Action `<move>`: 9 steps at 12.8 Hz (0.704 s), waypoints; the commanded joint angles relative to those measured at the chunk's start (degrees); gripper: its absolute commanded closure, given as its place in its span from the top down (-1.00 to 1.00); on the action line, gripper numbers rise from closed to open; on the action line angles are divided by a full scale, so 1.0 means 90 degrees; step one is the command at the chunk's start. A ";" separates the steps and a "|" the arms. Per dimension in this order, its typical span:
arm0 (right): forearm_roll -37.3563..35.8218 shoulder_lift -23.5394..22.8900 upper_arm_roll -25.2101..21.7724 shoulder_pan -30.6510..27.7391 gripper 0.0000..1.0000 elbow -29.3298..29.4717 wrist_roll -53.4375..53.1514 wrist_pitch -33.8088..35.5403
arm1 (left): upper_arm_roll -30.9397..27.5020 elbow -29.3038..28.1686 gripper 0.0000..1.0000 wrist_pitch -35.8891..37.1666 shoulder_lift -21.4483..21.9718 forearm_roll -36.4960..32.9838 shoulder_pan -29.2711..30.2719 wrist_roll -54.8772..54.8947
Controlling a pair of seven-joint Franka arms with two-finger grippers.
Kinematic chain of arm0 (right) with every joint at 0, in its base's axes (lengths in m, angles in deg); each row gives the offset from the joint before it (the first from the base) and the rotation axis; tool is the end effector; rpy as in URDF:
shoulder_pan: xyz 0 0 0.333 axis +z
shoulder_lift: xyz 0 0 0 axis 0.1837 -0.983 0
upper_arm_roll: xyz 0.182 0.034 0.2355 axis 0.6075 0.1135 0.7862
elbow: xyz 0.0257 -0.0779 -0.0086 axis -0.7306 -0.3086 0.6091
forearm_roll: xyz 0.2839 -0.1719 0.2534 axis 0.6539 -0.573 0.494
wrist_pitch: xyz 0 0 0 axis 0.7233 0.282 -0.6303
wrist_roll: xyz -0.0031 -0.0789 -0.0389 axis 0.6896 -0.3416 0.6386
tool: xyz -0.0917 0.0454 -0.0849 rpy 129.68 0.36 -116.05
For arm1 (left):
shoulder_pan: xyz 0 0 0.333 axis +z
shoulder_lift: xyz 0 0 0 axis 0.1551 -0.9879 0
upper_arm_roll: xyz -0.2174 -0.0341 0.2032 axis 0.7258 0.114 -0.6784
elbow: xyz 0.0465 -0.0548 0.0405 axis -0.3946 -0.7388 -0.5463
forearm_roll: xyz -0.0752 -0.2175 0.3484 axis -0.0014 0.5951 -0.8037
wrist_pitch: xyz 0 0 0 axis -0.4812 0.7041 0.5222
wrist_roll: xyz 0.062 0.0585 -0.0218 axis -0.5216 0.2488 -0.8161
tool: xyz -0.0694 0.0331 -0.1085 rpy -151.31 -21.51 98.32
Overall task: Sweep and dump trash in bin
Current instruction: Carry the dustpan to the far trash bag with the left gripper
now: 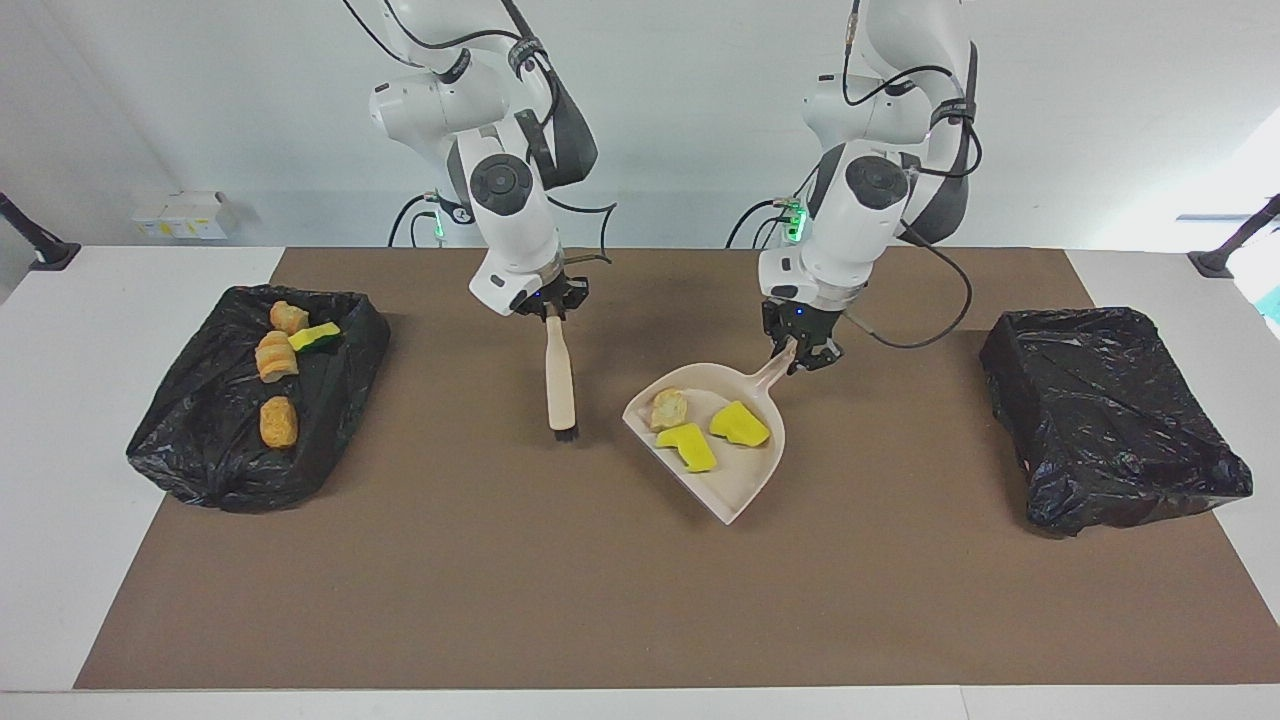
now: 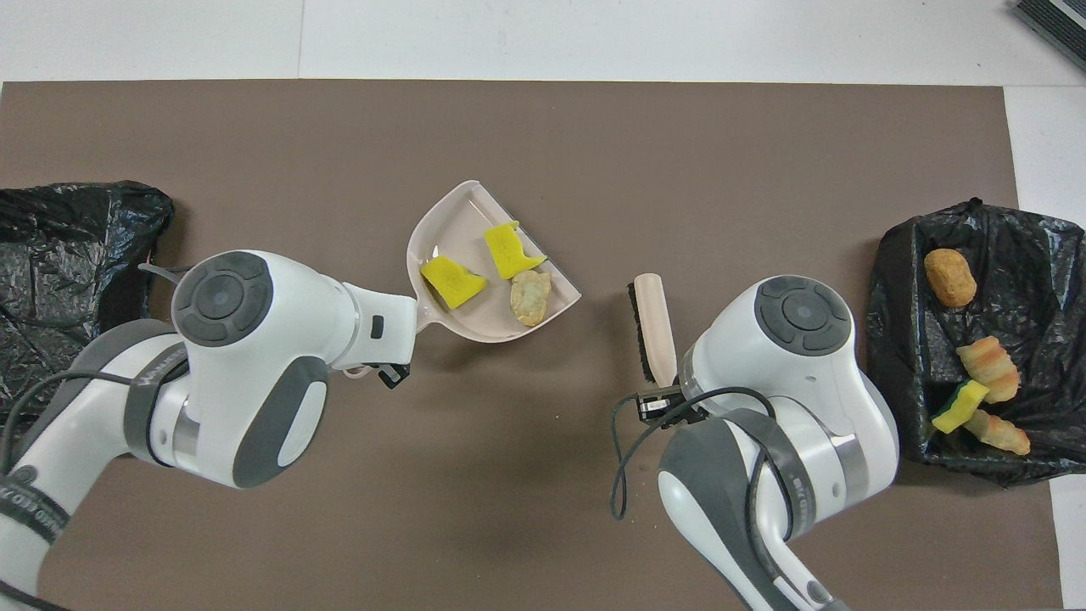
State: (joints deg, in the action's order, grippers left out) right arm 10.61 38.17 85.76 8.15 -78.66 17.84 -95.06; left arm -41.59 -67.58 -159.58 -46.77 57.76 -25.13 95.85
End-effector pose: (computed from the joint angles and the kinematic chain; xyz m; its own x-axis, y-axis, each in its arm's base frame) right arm 0.4792 0.2310 0.3347 0.9699 0.0689 -0.2334 0.0559 -0.9965 -0.0617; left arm 0.5272 -0.2270 0.3780 0.6308 -0.7695 0.0997 -0.7753 -0.6303 0.0408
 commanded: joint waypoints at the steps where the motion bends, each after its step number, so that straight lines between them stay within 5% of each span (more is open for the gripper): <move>1: -0.0098 0.0409 0.0062 0.0427 -1.00 -0.0483 -0.0701 -0.0589 | 0.0026 0.0014 -1.00 0.0567 0.0577 0.0093 0.0539 0.0312; 6: -0.0098 0.0342 0.0072 0.1774 -1.00 -0.0698 -0.2078 -0.1321 | -0.0023 0.1147 -1.00 0.2149 0.0558 0.0005 0.1954 0.1355; 9: -0.0107 0.0147 0.0062 0.2380 -1.00 -0.0757 -0.2508 -0.1449 | -0.0023 0.1353 -1.00 0.2336 0.0480 0.0005 0.3183 0.1465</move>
State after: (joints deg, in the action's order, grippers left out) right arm 10.61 39.77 86.49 27.64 -84.35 -2.35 -106.07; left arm -42.51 -57.50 -140.50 -41.48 57.63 -2.30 107.59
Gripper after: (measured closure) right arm 0.736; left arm 0.687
